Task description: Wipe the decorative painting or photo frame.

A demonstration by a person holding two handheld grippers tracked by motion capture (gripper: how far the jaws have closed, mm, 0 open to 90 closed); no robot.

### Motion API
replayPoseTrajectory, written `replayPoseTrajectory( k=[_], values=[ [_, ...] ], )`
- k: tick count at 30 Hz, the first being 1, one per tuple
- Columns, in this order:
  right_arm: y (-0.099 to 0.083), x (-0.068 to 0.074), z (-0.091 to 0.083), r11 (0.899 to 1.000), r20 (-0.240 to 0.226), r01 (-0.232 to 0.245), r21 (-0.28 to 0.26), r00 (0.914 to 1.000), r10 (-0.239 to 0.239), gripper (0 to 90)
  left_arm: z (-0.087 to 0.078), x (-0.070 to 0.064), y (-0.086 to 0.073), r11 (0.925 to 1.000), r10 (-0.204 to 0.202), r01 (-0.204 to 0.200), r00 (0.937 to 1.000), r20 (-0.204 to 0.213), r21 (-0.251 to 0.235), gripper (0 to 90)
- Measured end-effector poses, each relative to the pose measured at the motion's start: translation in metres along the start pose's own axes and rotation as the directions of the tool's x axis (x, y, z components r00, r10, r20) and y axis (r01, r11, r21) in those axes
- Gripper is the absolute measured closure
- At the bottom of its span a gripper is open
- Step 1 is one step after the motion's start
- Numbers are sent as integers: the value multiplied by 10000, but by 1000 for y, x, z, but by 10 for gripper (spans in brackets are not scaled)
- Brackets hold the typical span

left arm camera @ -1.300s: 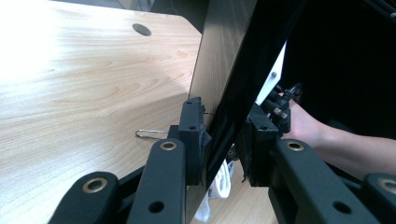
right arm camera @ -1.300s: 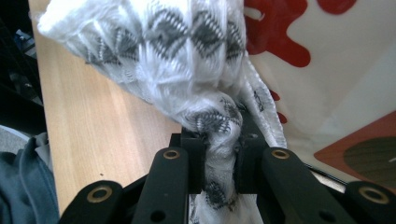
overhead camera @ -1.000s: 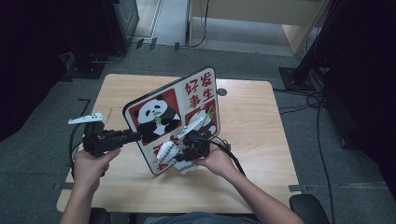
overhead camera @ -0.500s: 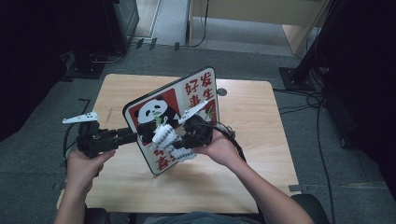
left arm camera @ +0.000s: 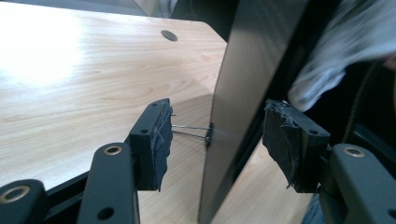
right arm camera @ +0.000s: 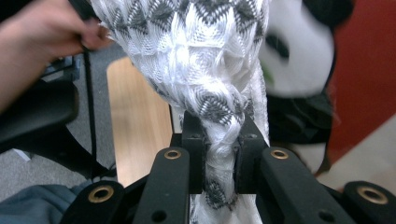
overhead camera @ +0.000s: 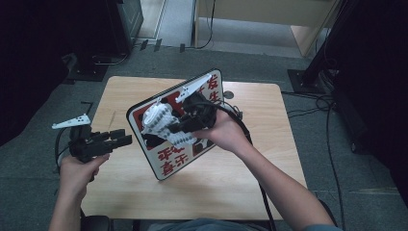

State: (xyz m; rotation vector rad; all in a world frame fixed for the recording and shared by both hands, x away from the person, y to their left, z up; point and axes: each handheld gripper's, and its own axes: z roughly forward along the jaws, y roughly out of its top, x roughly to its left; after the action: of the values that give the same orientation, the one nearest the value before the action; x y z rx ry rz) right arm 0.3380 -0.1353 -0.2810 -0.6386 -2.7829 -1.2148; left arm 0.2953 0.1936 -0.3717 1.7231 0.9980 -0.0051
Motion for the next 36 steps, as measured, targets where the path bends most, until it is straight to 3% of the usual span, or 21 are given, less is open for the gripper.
replayPoseTrajectory(
  k=[9,14,19,25,30,34,36],
  values=[
    [54,9,-22,9978,120,503,-434,9987,-498,797,13,12,0,9996,289,-287,9992,-288,72,399],
    [82,9,-27,9969,181,516,-588,9986,-506,794,18,12,0,9988,493,-491,9985,-220,88,396],
    [101,6,-21,9981,441,529,-323,9977,-514,790,23,11,0,9973,682,-678,9975,-155,266,392],
    [103,-2,-4,9992,452,387,-92,9982,-383,769,27,10,-1,9963,795,-793,9968,-63,320,389],
    [98,-3,3,9980,660,512,-369,9966,-487,726,28,10,-1,9962,784,-784,9969,9,368,389],
    [91,-2,8,9943,869,584,-894,9949,-506,633,28,10,-2,9962,788,-788,9969,34,365,390],
    [86,-1,10,9918,966,675,-1083,9937,-571,654,28,10,-2,9965,765,-766,9971,39,341,389]
  ],
)
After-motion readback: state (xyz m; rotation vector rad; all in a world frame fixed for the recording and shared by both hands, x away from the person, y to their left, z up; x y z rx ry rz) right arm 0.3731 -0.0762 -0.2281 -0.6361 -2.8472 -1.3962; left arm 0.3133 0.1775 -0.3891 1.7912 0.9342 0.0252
